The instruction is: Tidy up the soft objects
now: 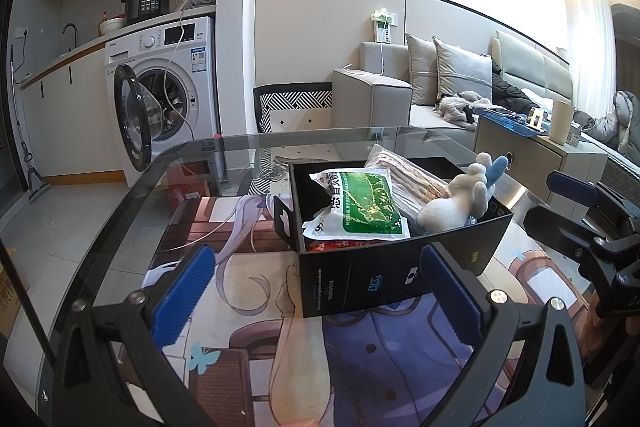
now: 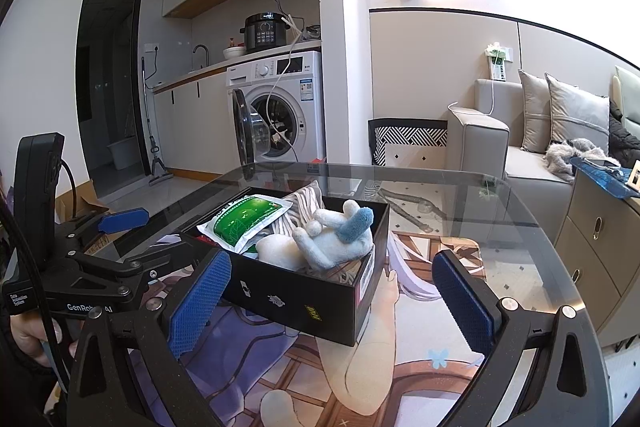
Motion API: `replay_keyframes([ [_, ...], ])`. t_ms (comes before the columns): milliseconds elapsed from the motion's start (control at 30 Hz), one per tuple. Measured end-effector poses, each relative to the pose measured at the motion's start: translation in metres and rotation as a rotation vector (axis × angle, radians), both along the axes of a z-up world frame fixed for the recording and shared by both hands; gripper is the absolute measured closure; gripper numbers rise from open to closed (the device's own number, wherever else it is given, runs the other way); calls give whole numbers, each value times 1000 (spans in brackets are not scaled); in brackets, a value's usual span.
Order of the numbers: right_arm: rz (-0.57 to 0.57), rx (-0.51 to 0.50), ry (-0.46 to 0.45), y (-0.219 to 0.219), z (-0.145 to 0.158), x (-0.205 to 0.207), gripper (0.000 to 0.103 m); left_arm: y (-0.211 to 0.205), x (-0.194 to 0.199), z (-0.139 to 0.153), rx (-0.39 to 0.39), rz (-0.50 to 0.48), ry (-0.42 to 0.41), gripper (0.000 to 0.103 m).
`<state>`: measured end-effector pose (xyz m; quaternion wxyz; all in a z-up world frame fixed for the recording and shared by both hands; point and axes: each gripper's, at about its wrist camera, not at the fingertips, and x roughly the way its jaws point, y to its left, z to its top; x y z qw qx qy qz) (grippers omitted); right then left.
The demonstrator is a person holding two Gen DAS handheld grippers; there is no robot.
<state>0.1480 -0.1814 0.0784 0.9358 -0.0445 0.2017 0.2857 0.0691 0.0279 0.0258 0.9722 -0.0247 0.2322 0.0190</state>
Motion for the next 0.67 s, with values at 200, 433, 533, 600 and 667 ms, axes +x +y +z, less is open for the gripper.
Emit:
replay_keyframes([
  [200,0,0,0,0,0,0,1,0,0,0,0,0,1,0],
  [433,3,0,1,1,1,-1,1,0,0,0,0,0,1,0],
  [533,2,-1,2,1,1,-1,1,0,0,0,1,0,0,0],
  [600,2,-1,2,1,0,-1,1,0,0,0,3,0,-1,0],
  [667,2,-1,1,1,1,-1,1,0,-1,1,4,1,-6,0],
])
